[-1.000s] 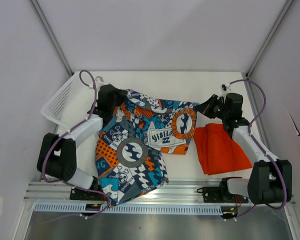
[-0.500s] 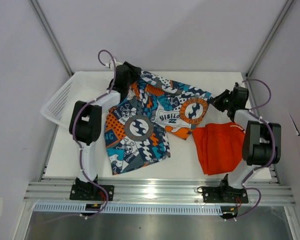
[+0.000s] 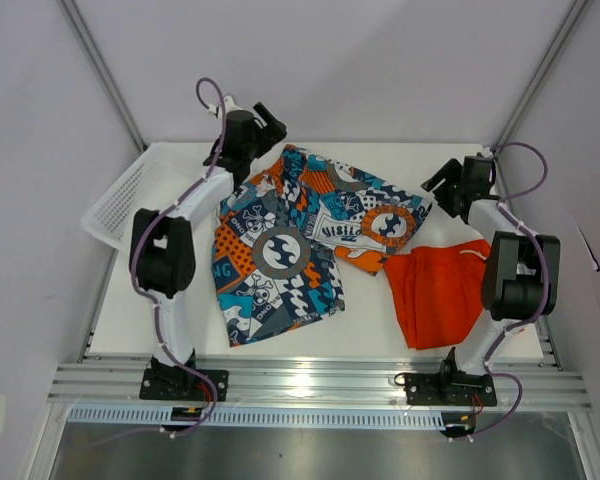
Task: Fold and stack the shorts
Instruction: Flatten the shorts out
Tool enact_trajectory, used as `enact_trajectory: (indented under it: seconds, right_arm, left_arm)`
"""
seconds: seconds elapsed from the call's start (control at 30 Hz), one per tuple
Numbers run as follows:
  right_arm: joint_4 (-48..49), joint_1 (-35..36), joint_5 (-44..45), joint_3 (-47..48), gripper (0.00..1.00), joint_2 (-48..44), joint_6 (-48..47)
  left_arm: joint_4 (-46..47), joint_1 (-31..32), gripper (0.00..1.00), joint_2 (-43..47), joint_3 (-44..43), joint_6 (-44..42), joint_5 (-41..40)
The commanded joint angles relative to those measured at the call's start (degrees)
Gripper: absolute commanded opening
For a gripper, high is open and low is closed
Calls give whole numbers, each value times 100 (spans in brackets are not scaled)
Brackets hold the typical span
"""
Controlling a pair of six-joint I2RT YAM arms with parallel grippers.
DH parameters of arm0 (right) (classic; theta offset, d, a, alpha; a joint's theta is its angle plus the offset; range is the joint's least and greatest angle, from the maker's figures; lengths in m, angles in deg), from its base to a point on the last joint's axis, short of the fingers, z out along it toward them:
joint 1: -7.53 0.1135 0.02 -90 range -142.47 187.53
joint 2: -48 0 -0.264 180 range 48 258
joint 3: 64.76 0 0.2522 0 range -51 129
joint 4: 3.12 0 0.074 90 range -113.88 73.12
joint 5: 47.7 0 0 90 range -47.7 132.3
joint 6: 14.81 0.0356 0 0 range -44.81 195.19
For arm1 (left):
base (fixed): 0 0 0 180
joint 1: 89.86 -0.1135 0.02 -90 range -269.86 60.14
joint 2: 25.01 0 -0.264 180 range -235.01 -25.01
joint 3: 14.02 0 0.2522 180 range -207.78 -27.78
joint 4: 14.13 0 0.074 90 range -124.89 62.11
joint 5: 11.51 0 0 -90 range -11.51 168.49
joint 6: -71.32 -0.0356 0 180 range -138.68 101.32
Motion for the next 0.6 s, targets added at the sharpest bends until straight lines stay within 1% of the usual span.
enact_trajectory:
  seconds: [0.0,0.07,0.1,0.13,0.17,0.23,0.27,0.3,0.37,0.4,0.43,0.5,0.53,0.57]
  right_arm:
    - [-391,318,304,187,73,-671,-582]
    - [-601,607,102,292,70,-812,-951]
    - [-646,800,-239,319,69,-838,-1100]
    - [-733,950,-294,363,67,-873,-1267]
    - [-917,1309,-338,398,67,-900,-1347]
    - [-971,1767,-496,328,66,-979,-1706]
    - [-1050,2022,-401,284,66,-1101,-1760]
    - [-1077,2572,-287,162,66,-1172,-1831]
    - [-1103,3129,90,3,67,-1382,-1884]
    - [-1095,3697,222,-137,67,-1436,-1867]
    - [-1086,3964,302,-199,67,-1488,-1867]
    - [-1042,4544,627,-278,66,-1594,-1788]
    - [-1042,5147,706,-287,66,-1594,-1753]
    - [-1059,5440,1073,-270,65,-1577,-1735]
  left_arm:
    - [-803,32,99,1169,127,-596,-364]
    - [-1078,6,99,1478,390,-727,-541]
    - [-1236,-11,99,1758,461,-746,-672]
    - [-1586,-29,99,1891,549,-746,-717]
    - [-1737,-81,99,2015,724,-720,-744]
    - [-2097,-187,99,2410,1022,-624,-762]
    - [-2168,-231,99,2559,1285,-597,-727]
    - [-2230,-292,99,2683,1358,-579,-666]
    - [-2362,-555,99,3061,1822,-518,-315]
    - [-2423,-670,99,3175,1920,-491,-166]
    - [-2468,-775,99,3280,2138,-474,114]
    - [-2547,-1039,99,3632,2456,-500,301]
    - [-2512,-1083,99,3755,2666,-596,345]
    - [-2495,-1162,99,3982,2877,-684,441]
